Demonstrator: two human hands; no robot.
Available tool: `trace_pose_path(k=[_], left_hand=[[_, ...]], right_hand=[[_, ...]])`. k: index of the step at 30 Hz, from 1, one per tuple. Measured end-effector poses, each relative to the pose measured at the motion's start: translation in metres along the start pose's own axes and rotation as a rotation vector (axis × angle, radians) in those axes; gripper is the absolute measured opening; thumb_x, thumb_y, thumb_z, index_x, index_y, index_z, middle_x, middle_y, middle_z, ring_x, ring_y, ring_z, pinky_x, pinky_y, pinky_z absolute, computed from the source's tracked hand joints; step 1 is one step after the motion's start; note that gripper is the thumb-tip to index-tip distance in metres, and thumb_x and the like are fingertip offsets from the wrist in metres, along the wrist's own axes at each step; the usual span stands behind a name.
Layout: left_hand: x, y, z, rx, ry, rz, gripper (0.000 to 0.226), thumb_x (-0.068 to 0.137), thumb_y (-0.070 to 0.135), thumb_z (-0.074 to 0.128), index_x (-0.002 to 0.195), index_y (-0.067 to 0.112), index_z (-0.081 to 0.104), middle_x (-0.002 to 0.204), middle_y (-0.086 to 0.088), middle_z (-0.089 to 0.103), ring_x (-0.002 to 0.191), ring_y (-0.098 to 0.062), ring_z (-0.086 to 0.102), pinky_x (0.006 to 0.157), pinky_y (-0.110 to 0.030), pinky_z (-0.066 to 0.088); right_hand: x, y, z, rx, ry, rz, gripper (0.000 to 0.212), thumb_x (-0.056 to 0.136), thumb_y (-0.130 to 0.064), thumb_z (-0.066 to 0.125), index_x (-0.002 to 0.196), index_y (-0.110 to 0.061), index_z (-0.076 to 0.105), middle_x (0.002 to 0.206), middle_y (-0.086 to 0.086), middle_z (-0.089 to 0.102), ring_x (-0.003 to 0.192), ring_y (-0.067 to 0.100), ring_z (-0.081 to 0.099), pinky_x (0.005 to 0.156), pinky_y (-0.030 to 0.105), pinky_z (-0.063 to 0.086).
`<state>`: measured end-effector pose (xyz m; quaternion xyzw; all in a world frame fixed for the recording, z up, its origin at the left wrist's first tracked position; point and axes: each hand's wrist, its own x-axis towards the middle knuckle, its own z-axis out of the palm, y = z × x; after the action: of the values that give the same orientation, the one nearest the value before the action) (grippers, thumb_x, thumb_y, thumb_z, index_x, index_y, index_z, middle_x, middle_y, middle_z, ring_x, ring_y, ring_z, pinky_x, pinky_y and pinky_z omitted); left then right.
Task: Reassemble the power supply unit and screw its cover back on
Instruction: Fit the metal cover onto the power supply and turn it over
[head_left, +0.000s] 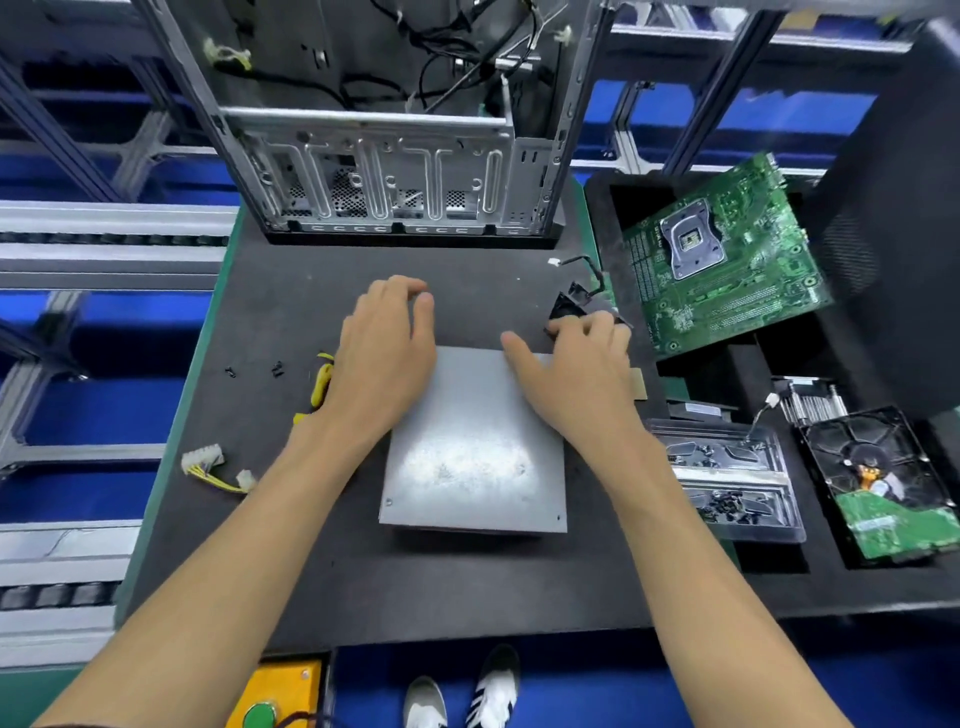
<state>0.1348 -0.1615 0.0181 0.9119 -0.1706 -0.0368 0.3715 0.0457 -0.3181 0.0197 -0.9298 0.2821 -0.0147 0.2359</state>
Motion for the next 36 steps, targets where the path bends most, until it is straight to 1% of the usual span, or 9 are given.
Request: trace_pose_path(k=[5,10,13,17,19,23,27,31,36], left_hand=[[0.004,-0.022,-0.004,-0.021,0.092,-0.151,0.032,0.107,0.017,0.031,0.126,0.015,0.057,0.122,-0.006,0.064,0.118,-0.027,0.055,0.096,-0.045,0.044],[-0.019,-0.060,0.000,-0.317,0.007,-0.433,0.032,0.102,0.006,0.030,0.115,0.020,0.055,0.103,0.000,0.070,0.095,-0.018,0.067,0.074,-0.024,0.049],[-0.030,-0.072,0.000,-0.428,0.021,-0.518,0.034,0.099,0.004,0.026,0.112,0.016,0.056,0.101,-0.014,0.070,0.072,-0.017,0.070,0.064,-0.035,0.058],[-0.037,-0.075,-0.001,-0.449,-0.012,-0.509,0.030,0.105,0.009,0.027,0.113,0.017,0.055,0.082,-0.008,0.069,0.057,-0.020,0.062,0.052,-0.032,0.049],[-0.038,-0.074,-0.001,-0.456,-0.025,-0.506,0.030,0.107,0.012,0.027,0.113,0.020,0.055,0.078,-0.005,0.069,0.056,-0.018,0.059,0.052,-0.030,0.046],[-0.040,-0.065,-0.006,-0.444,-0.074,-0.472,0.027,0.105,0.038,0.040,0.103,0.024,0.063,0.073,0.006,0.071,0.062,-0.013,0.063,0.065,-0.032,0.047],[-0.041,-0.050,-0.012,-0.419,-0.260,-0.448,0.067,0.069,0.089,0.048,0.103,0.036,0.068,0.088,0.024,0.072,0.084,0.003,0.068,0.078,-0.025,0.049],[-0.050,-0.048,-0.018,-0.492,-0.445,-0.438,0.067,0.061,0.067,0.082,0.116,0.038,0.057,0.092,0.027,0.074,0.086,0.007,0.070,0.066,-0.011,0.050],[-0.056,-0.046,-0.020,-0.570,-0.401,-0.460,0.064,0.062,0.053,0.091,0.111,0.027,0.060,0.096,0.013,0.078,0.093,-0.007,0.074,0.085,-0.034,0.057]], right_hand=[[0.006,-0.040,-0.020,0.343,0.227,-0.302,0.017,0.103,-0.029,0.055,0.099,-0.016,0.065,0.105,-0.001,0.057,0.107,0.020,0.044,0.093,0.027,0.035],[0.019,-0.098,-0.025,0.349,0.185,-0.435,0.030,0.108,-0.022,0.041,0.082,-0.013,0.053,0.083,0.001,0.059,0.089,0.025,0.048,0.086,0.039,0.039],[0.030,-0.119,-0.013,0.358,0.275,-0.482,0.028,0.109,-0.022,0.035,0.083,-0.015,0.044,0.075,-0.001,0.052,0.081,0.025,0.044,0.071,0.040,0.033],[0.046,-0.112,0.036,-0.152,-0.102,-0.328,0.020,0.107,-0.014,0.034,0.114,-0.010,0.053,0.114,0.011,0.066,0.109,0.037,0.056,0.080,0.040,0.036],[0.049,-0.104,0.053,-0.180,-0.256,-0.238,0.022,0.105,-0.013,0.037,0.120,-0.006,0.052,0.123,0.018,0.065,0.114,0.040,0.060,0.078,0.040,0.035],[0.053,-0.103,0.060,-0.097,-0.256,-0.211,0.008,0.104,-0.015,0.037,0.105,-0.010,0.044,0.121,0.021,0.065,0.111,0.045,0.060,0.076,0.041,0.034],[0.055,-0.101,0.059,0.003,-0.267,-0.143,0.006,0.103,-0.015,0.036,0.101,-0.012,0.040,0.123,0.023,0.063,0.111,0.045,0.059,0.077,0.042,0.034],[0.061,-0.100,0.053,0.081,-0.340,-0.035,0.036,0.107,-0.026,0.028,0.118,-0.005,0.055,0.132,0.024,0.058,0.119,0.044,0.054,0.091,0.045,0.040],[0.061,-0.095,0.048,-0.089,-0.494,-0.023,0.070,0.107,-0.052,0.014,0.139,-0.006,0.055,0.146,0.021,0.054,0.131,0.040,0.051,0.105,0.047,0.038]])
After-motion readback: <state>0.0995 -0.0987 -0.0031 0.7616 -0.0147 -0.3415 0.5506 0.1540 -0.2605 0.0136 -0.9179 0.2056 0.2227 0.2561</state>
